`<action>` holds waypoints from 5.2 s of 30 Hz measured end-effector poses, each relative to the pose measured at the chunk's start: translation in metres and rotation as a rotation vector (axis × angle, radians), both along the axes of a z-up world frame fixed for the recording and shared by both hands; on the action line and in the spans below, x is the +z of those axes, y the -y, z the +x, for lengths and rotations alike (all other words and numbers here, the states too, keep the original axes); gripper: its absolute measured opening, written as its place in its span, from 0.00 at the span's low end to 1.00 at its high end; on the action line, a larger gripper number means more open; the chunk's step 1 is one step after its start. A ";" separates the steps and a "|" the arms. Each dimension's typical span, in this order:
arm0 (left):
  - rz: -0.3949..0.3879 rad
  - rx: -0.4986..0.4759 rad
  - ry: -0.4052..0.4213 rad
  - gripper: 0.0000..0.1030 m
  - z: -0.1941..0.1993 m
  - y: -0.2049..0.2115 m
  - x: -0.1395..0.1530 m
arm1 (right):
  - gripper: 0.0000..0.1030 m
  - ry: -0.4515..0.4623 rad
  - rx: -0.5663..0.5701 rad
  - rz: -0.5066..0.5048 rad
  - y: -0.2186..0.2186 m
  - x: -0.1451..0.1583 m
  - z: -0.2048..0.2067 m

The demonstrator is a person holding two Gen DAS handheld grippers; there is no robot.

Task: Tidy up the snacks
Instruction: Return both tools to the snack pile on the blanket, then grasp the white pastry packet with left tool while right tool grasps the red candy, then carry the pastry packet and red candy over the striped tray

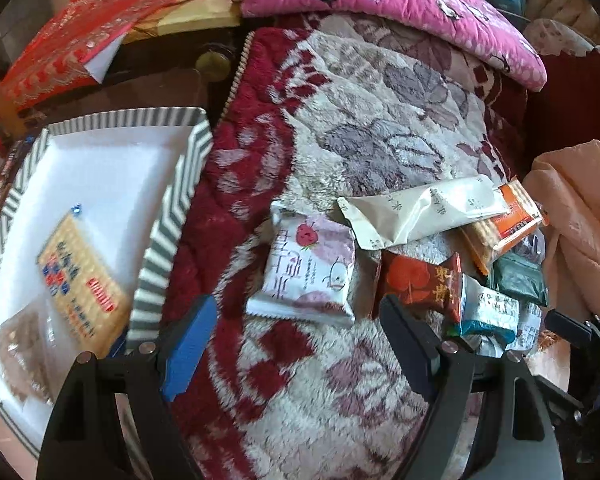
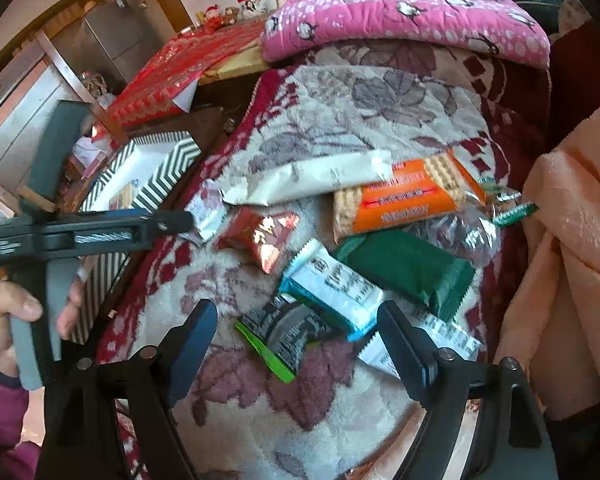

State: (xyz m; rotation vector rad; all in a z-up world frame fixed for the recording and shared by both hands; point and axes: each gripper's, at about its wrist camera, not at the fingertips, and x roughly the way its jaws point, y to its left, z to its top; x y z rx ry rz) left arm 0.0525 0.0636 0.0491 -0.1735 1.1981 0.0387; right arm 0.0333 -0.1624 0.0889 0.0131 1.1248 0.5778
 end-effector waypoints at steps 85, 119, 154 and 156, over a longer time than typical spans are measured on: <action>0.059 0.079 0.125 0.49 -0.072 -0.045 0.057 | 0.35 0.119 0.285 -0.018 -0.104 0.030 -0.006; 0.056 0.277 0.096 0.49 -0.123 -0.141 0.048 | 0.35 0.133 0.497 -0.033 -0.214 0.041 -0.024; 0.018 0.397 0.035 0.49 -0.141 -0.191 0.018 | 0.35 0.040 0.640 -0.070 -0.311 -0.001 -0.022; 0.023 0.401 0.031 0.49 -0.141 -0.194 0.016 | 0.35 0.031 0.647 -0.072 -0.316 -0.005 -0.022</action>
